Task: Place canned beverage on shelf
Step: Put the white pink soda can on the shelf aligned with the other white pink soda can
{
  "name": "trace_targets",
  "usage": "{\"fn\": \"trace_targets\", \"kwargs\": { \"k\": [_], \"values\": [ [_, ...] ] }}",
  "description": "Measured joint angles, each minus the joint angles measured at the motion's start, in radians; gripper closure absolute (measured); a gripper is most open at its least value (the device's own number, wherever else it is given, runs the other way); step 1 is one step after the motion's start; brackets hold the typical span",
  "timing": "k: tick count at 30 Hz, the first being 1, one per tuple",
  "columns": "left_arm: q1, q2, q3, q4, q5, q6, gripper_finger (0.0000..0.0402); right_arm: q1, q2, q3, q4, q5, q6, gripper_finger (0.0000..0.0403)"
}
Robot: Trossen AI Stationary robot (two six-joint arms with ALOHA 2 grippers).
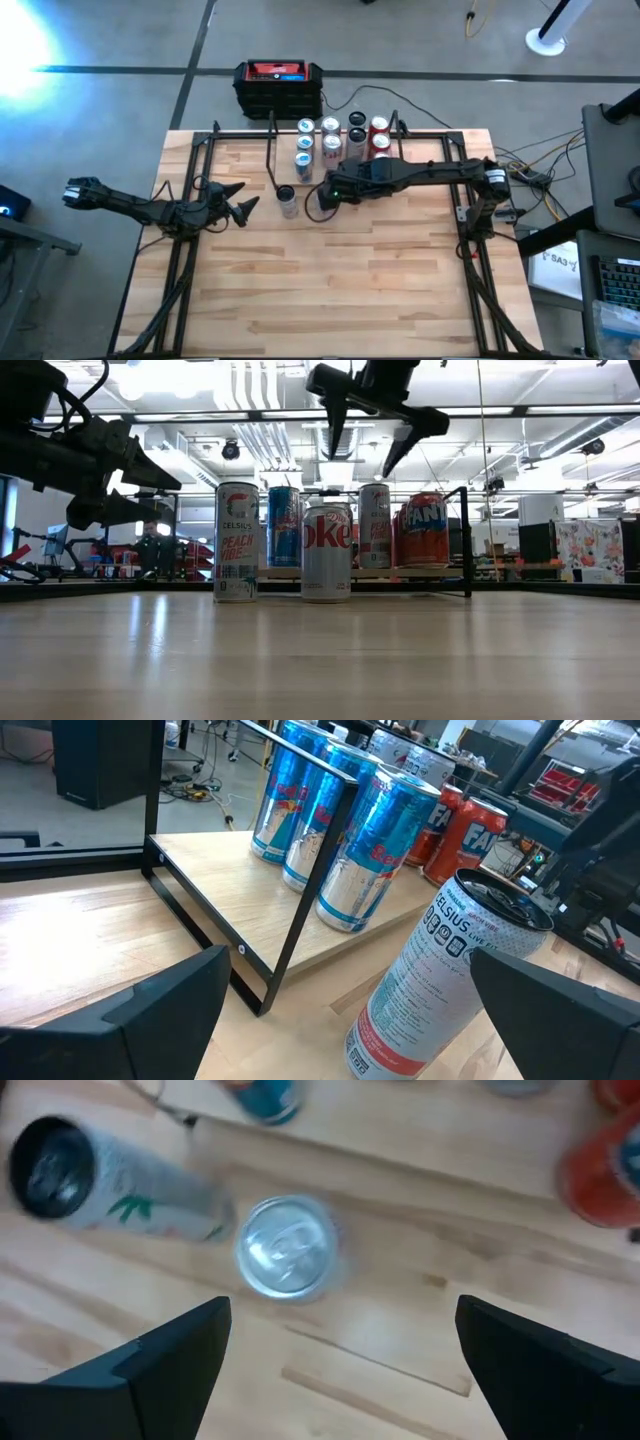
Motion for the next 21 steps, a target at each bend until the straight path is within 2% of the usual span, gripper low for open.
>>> {"fn": "trace_targets", "kwargs": {
  "k": [12,21],
  "values": [
    [0.0,0.004,0.0,0.0,0.0,0.0,0.0003,0.083,0.024,0.0,0.158,-0.008,-0.111,0.0032],
    [0.0,0.004,0.0,0.0,0.0,0.0,0.0003,0.088,0.032,0.0,0.317,-0.007,-0.298,0.0032]
  ]
}}
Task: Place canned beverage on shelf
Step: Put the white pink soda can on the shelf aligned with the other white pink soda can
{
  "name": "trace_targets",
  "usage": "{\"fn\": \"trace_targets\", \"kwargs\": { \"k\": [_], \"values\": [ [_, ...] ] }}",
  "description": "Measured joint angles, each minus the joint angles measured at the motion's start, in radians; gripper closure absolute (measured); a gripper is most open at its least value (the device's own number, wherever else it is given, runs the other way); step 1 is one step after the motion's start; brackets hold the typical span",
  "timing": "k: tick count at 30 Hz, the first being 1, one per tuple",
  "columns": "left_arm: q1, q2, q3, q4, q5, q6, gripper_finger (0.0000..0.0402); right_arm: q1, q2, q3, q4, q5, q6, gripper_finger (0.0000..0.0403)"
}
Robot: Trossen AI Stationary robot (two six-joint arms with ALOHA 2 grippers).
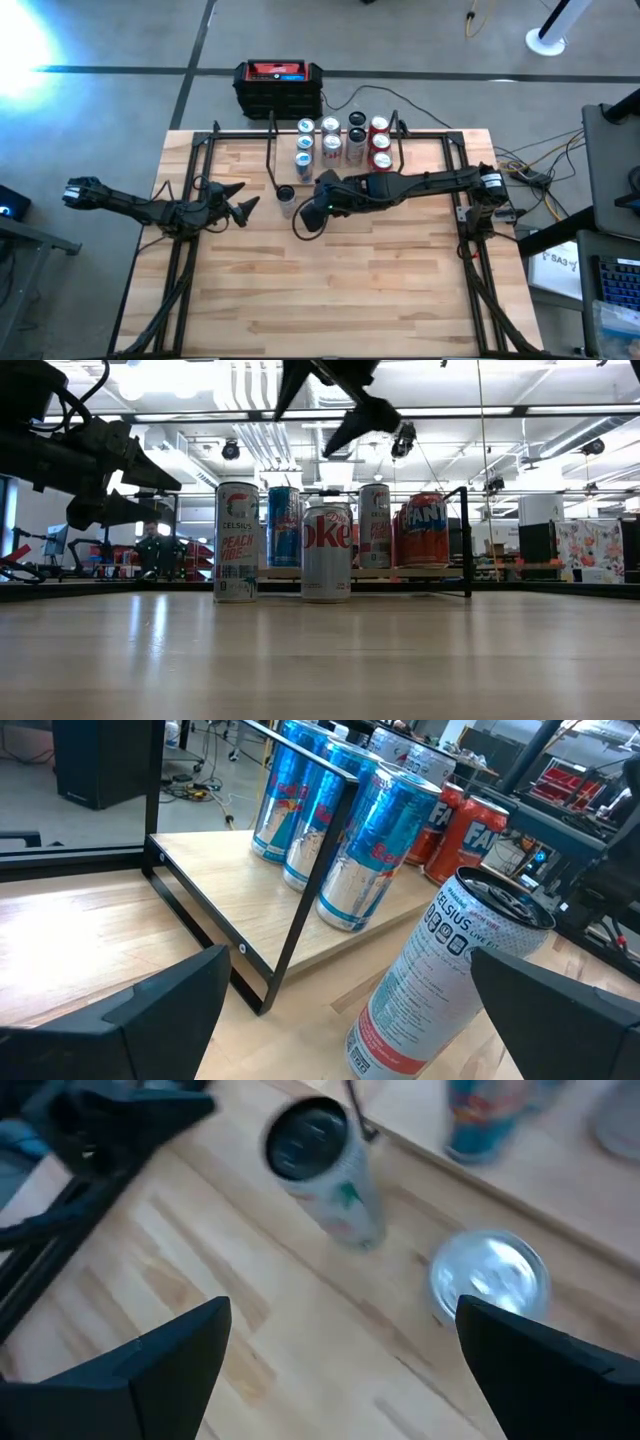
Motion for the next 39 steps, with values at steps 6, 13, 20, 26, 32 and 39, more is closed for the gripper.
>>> {"fn": "trace_targets", "kwargs": {
  "k": [6,13,20,26,32,39],
  "values": [
    [0.0,0.002,0.0,0.0,0.0,0.0,0.0003,-0.018,0.032,0.0,0.107,-0.075,-0.169,0.0032],
    [0.0,0.012,0.0,-0.003,0.0,0.0,0.0003,-0.022,0.105,-0.001,0.25,-0.071,-0.278,0.0032],
    [0.0,0.016,0.0,0.0,0.0,0.0,0.0003,-0.033,0.162,-0.001,0.357,-0.012,-0.324,0.0032],
    [0.0,0.017,0.0,0.001,0.0,0.0,0.0003,-0.059,0.191,-0.001,0.391,0.008,-0.321,0.0033],
    [0.0,0.017,0.0,0.001,0.0,0.0,0.0003,-0.088,0.206,-0.001,0.406,0.009,-0.316,0.0033],
    [0.0,0.018,0.0,0.0,0.0,0.0,0.0003,-0.099,0.226,-0.001,0.452,0.008,-0.317,0.0033]
  ]
}}
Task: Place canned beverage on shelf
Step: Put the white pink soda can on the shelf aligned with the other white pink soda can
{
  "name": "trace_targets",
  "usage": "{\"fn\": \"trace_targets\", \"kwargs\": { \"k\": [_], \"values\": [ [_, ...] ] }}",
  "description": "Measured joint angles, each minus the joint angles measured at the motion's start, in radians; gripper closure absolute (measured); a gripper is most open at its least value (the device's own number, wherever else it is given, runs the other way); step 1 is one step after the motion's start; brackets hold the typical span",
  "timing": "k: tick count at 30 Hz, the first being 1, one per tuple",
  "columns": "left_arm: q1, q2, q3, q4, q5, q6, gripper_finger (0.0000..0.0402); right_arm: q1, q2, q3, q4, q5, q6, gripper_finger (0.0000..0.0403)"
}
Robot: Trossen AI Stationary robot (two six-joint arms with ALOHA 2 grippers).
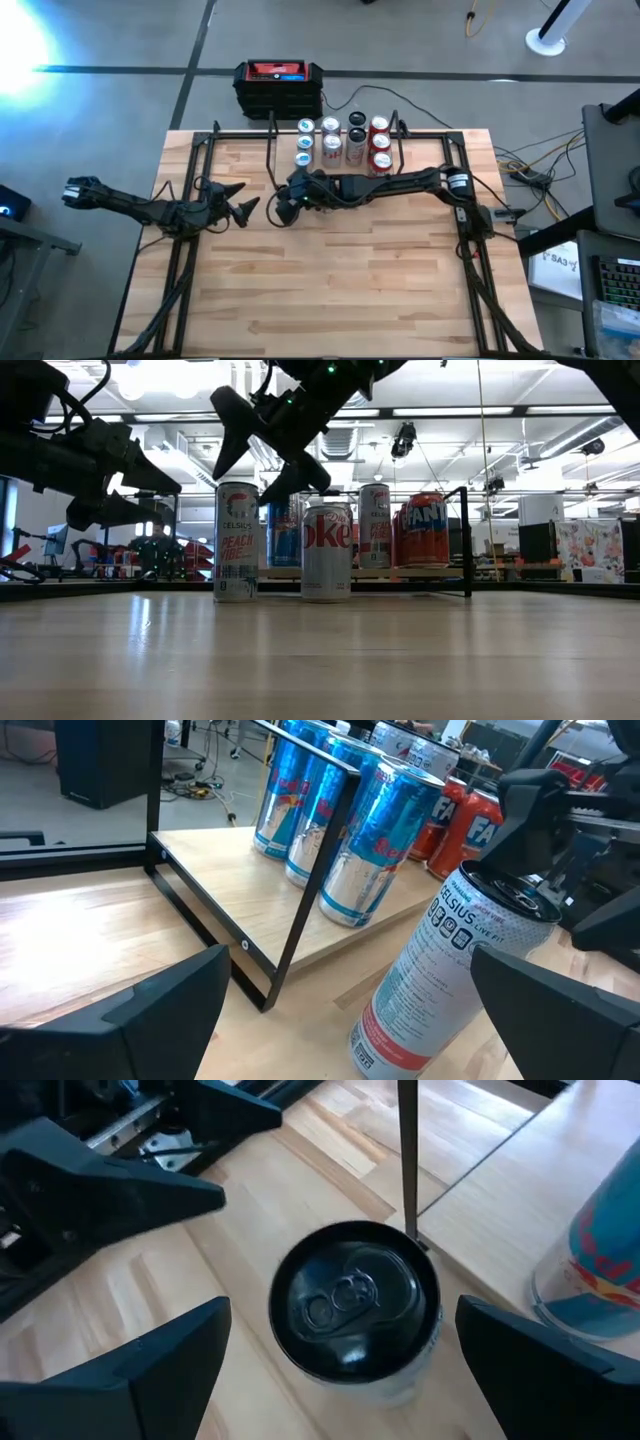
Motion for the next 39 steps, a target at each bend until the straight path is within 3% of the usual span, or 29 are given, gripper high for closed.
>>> {"fn": "trace_targets", "kwargs": {
  "k": [7,18,39],
  "values": [
    [0.0,0.001,0.0,-0.002,0.0,0.0,0.0003,-0.005,0.005,0.0,0.022,0.03,0.001,0.0036],
    [0.0,0.001,0.0,0.0,0.0,0.0,0.0003,-0.011,0.005,0.0,0.039,0.078,0.028,0.0094],
    [0.0,0.001,0.0,0.001,0.0,0.0,0.0003,0.003,0.019,-0.001,0.05,0.016,0.045,0.0097]
  ]
}}
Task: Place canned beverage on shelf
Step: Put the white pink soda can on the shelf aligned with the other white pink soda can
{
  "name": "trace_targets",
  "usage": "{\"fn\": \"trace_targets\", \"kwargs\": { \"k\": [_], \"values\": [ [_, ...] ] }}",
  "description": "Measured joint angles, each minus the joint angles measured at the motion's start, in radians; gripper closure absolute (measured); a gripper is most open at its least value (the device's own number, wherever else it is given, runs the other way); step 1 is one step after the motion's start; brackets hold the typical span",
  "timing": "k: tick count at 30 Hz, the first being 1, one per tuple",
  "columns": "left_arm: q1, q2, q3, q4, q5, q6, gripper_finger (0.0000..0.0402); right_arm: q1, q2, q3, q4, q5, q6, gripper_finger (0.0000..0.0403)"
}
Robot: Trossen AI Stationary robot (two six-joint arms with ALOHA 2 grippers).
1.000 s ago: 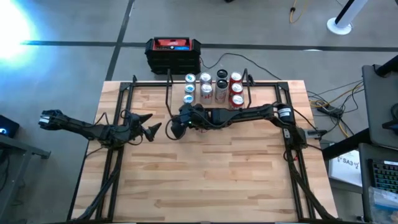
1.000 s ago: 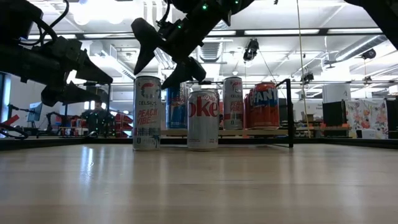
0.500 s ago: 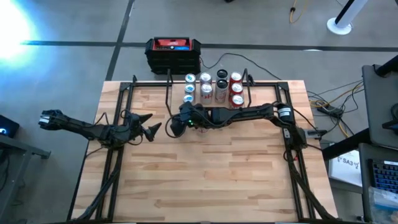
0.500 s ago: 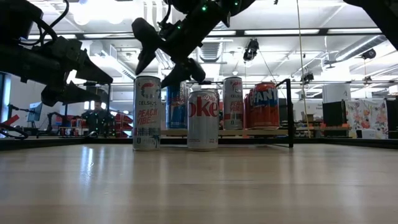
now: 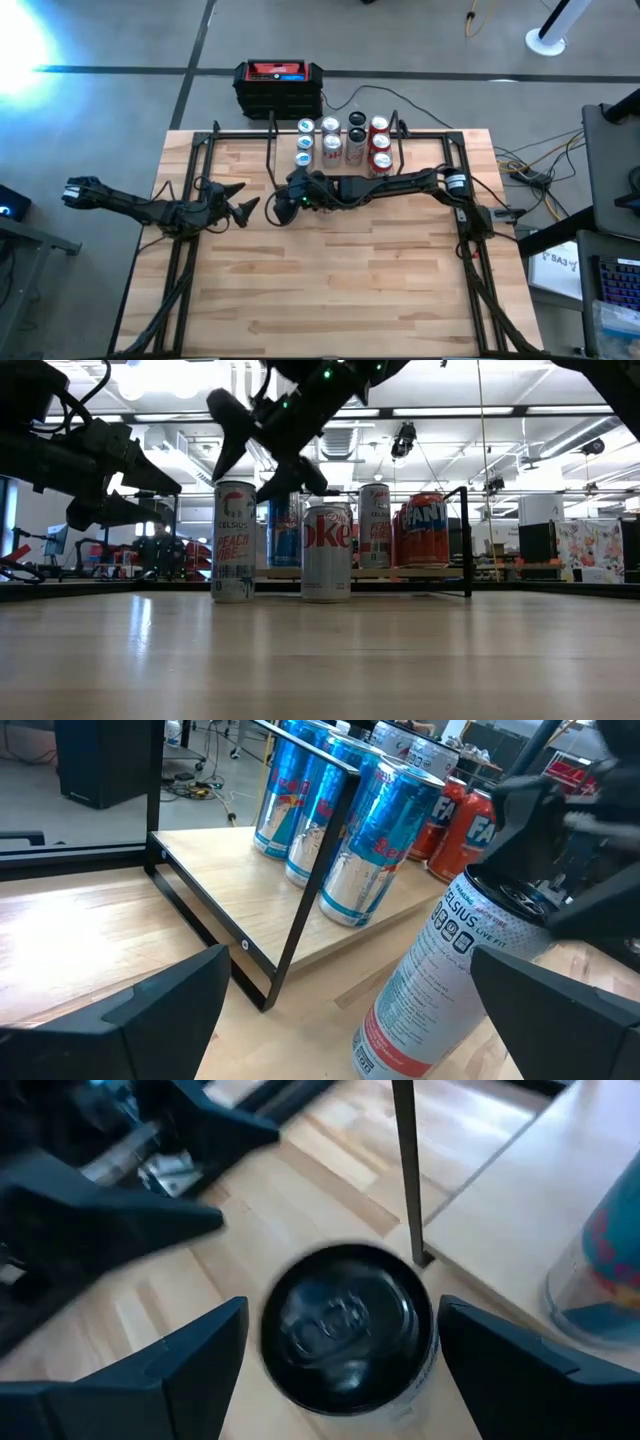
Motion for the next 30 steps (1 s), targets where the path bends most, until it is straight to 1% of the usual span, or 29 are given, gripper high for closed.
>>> {"fn": "trace_targets", "kwargs": {
  "k": [4,12,17,23,26,30],
  "values": [
    [0.0,0.0,0.0,-0.001,0.0,0.0,0.0003,0.002,0.035,0.0,-0.003,-0.021,0.004,0.0097],
    [0.0,0.0,0.0,-0.002,0.0,0.0,0.0003,0.005,0.06,0.021,-0.006,-0.014,0.002,0.0097],
    [0.0,0.0,0.0,-0.002,0.0,0.0,0.0003,0.005,0.061,0.024,-0.018,0.006,0.003,0.0098],
    [0.0,0.0,0.0,-0.001,0.0,0.0,0.0003,0.009,0.061,0.024,-0.031,0.025,0.017,0.011],
    [0.0,0.0,0.0,-0.001,0.0,0.0,0.0003,0.015,0.061,0.027,-0.045,0.064,0.044,0.0104],
    [0.0,0.0,0.0,-0.001,0.0,0.0,0.0003,0.016,0.061,0.03,-0.056,0.079,0.046,0.0096]
  ]
}}
